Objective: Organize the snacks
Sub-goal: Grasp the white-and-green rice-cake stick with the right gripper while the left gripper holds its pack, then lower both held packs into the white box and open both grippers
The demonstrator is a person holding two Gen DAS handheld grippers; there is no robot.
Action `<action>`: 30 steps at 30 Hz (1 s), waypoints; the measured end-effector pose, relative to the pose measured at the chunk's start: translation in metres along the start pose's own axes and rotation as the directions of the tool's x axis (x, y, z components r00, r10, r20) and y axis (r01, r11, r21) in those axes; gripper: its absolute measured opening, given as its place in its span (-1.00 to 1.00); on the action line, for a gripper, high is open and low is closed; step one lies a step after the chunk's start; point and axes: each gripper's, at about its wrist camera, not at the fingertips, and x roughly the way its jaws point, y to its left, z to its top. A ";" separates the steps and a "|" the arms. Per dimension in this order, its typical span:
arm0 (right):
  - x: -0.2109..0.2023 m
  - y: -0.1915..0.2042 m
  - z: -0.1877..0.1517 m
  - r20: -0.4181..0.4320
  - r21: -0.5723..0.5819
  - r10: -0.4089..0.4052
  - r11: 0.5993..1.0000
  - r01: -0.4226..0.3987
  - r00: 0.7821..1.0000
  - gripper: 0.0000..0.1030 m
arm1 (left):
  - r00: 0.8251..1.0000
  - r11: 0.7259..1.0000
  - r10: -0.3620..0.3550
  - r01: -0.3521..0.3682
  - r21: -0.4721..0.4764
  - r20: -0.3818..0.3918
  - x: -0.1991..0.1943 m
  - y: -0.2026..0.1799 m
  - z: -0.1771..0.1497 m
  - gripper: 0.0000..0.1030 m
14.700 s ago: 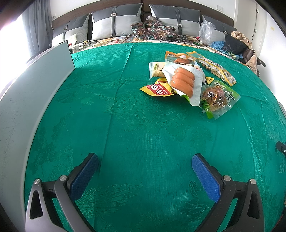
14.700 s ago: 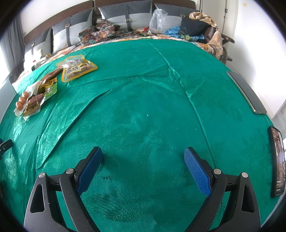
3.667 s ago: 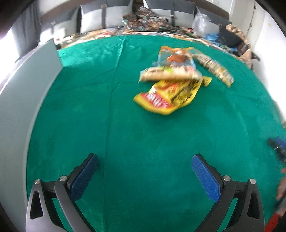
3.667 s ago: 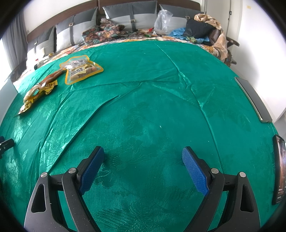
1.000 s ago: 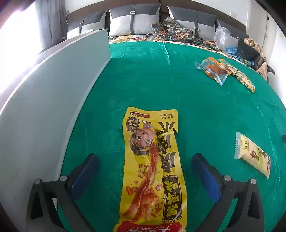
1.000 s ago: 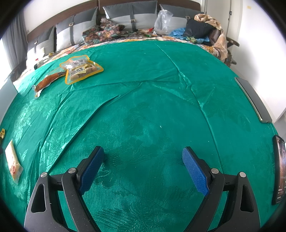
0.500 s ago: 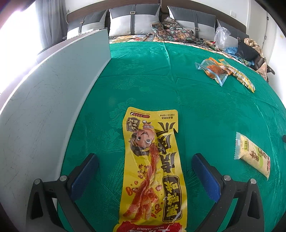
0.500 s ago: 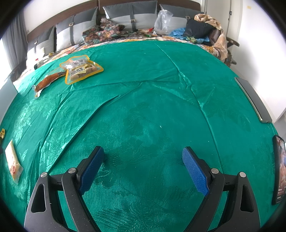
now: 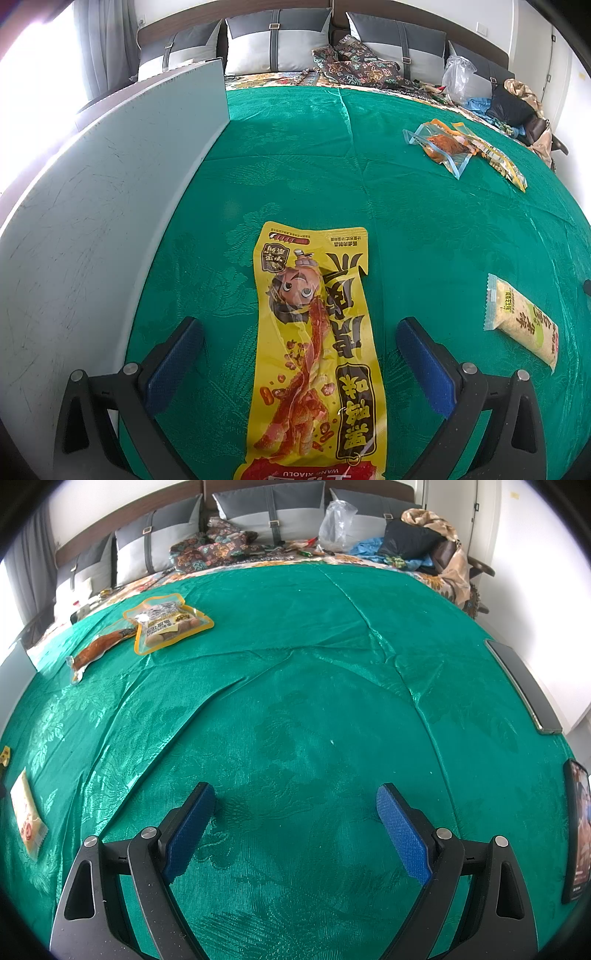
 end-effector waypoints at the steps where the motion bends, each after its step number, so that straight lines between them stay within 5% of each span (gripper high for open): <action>1: 0.000 0.000 0.000 0.000 0.000 0.000 1.000 0.000 1.000 0.78 | 1.000 1.000 0.000 0.000 0.000 0.000 0.001 0.001 0.001 1.00; 10: 0.000 0.010 -0.001 -0.012 -0.029 0.023 0.999 -0.023 1.000 0.87 | 1.000 1.000 0.000 0.000 0.000 0.000 0.001 0.001 0.001 1.00; 13: -0.014 0.040 -0.003 -0.055 -0.084 0.152 0.984 -0.156 0.987 0.82 | 1.000 1.000 -0.004 0.004 0.009 -0.009 0.000 0.000 0.001 1.00; 16: -0.046 0.104 -0.002 -0.103 -0.186 0.426 0.880 -0.438 0.899 0.83 | 0.998 0.999 -0.024 0.026 0.029 -0.058 -0.001 0.002 0.003 0.93; 18: -0.057 0.159 -0.003 -0.204 -0.324 0.505 0.774 -0.545 0.839 0.83 | 0.998 0.999 -0.026 0.028 0.030 -0.055 -0.008 0.001 0.002 0.48; 19: -0.057 0.186 -0.005 -0.251 -0.403 0.484 0.735 -0.545 0.838 0.83 | 0.998 0.999 -0.033 0.035 0.033 -0.059 -0.015 0.000 0.000 0.12; 22: -0.033 0.234 -0.006 -0.344 -0.506 0.370 0.701 -0.502 0.863 0.79 | 0.991 0.996 -0.090 0.090 -0.010 -0.096 -0.019 0.007 0.000 0.06; 24: -0.019 0.245 -0.003 -0.393 -0.476 0.362 0.707 -0.524 0.845 0.24 | 0.985 0.988 -0.145 0.139 -0.074 -0.092 -0.028 0.017 -0.005 -0.13; 25: -0.019 0.245 -0.001 -0.383 -0.486 0.341 0.716 -0.501 0.859 -0.38 | 0.982 0.982 -0.168 0.160 -0.097 -0.088 -0.031 0.020 -0.006 -0.16; 26: -0.020 0.245 0.002 -0.381 -0.485 0.315 0.732 -0.478 0.869 -0.39 | 0.974 0.970 -0.212 0.199 -0.142 -0.080 -0.038 0.025 -0.009 -0.16; 28: -0.021 0.237 0.004 -0.417 -0.419 0.346 0.748 -0.515 0.841 -0.39 | 0.965 0.953 -0.257 0.243 -0.183 -0.058 -0.047 0.028 -0.012 -0.16; 30: -0.031 0.227 0.007 -0.390 -0.394 0.355 0.770 -0.502 0.850 -0.39 | 0.956 0.940 -0.292 0.280 -0.197 -0.037 -0.056 0.026 -0.015 -0.16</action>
